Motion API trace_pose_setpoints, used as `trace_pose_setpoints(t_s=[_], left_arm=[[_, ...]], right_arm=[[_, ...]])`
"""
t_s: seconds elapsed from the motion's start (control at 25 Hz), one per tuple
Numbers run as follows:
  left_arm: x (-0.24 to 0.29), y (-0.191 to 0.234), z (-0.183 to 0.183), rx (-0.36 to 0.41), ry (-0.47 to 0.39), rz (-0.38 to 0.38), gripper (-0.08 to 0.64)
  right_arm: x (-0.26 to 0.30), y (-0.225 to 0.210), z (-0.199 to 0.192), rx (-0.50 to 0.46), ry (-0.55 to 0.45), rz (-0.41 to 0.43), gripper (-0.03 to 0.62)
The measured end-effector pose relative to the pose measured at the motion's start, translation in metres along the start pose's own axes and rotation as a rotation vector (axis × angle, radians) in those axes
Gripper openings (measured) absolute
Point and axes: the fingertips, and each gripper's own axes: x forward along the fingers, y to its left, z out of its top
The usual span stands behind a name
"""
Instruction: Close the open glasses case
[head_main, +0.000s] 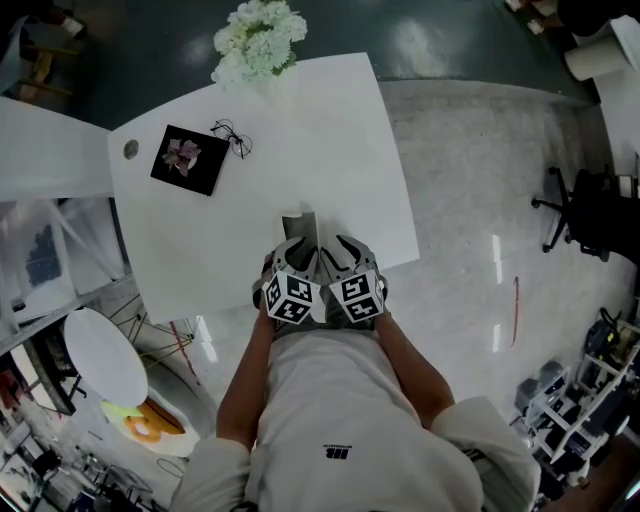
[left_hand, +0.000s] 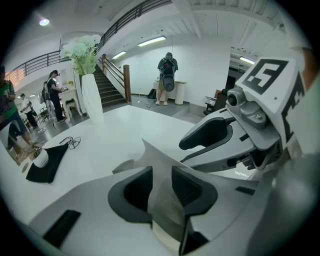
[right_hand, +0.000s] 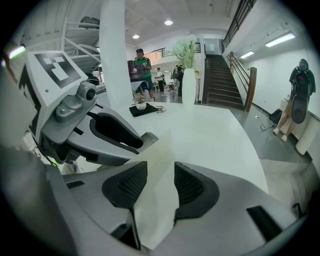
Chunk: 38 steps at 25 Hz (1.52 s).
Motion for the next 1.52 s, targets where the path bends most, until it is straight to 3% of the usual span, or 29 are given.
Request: trace_pose_setpoints(t_s=[1.52], left_arm=[[-0.019,0.034,-0.027,-0.048,0.011,0.037,0.130]], right_arm=[[0.010,0.031,0.025,-0.039,-0.013,0.037,0.171]])
